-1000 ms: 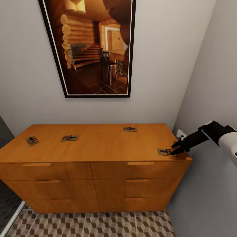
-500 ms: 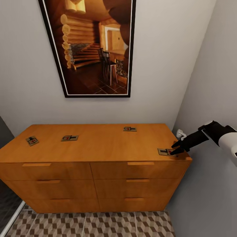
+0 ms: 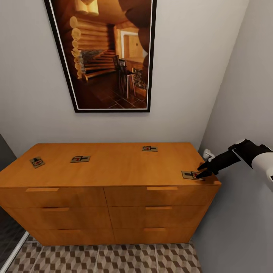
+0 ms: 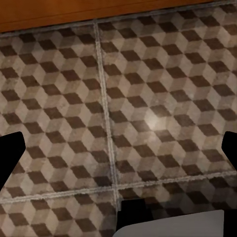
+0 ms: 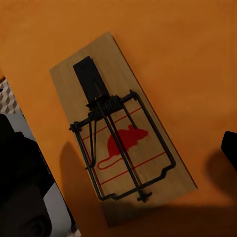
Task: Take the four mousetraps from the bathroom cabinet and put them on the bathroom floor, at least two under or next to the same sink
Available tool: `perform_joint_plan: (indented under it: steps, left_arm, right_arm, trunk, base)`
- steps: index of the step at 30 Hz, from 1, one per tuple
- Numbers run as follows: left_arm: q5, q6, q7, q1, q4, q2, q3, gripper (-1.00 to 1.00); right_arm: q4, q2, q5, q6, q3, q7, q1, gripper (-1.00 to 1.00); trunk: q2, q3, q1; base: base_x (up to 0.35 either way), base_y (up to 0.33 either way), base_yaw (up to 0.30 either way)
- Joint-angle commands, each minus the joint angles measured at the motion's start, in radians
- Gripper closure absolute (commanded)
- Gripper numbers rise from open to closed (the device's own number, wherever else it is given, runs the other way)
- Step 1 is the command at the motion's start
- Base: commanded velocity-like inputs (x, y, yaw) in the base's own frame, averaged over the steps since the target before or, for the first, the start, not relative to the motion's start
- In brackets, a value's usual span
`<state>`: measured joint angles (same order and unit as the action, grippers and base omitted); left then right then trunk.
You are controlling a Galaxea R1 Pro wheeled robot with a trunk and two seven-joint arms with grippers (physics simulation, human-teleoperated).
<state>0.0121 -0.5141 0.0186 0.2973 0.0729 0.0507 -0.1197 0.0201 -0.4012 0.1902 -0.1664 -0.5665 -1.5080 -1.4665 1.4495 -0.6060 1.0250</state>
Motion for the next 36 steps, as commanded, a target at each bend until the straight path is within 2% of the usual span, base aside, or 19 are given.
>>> perform_joint_plan:
  steps: [1, 12, 36]
  left_arm:
    - [0.002, -0.007, 0.002, 0.002, 0.004, 0.000, -0.004, -1.00]
    - [0.002, -0.006, 0.003, 0.002, 0.004, 0.000, -0.004, -1.00]
    - [0.002, -0.006, 0.002, 0.002, 0.004, 0.000, -0.003, -1.00]
  right_arm:
    - [0.002, -0.001, 0.011, -0.010, 0.001, -0.002, 0.000, -1.00]
    - [0.002, 0.001, 0.011, -0.010, 0.000, -0.001, 0.000, -1.00]
    - [0.002, 0.005, 0.011, -0.010, 0.000, 0.060, 0.000, -1.00]
  trunk:
    - [0.000, -0.001, 0.000]
    - [0.000, -0.001, 0.000]
    - [0.000, -0.001, 0.000]
  base:
    - [0.000, 0.000, 0.000]
    - [0.000, 0.000, 0.000]
    - [0.000, 0.000, 0.000]
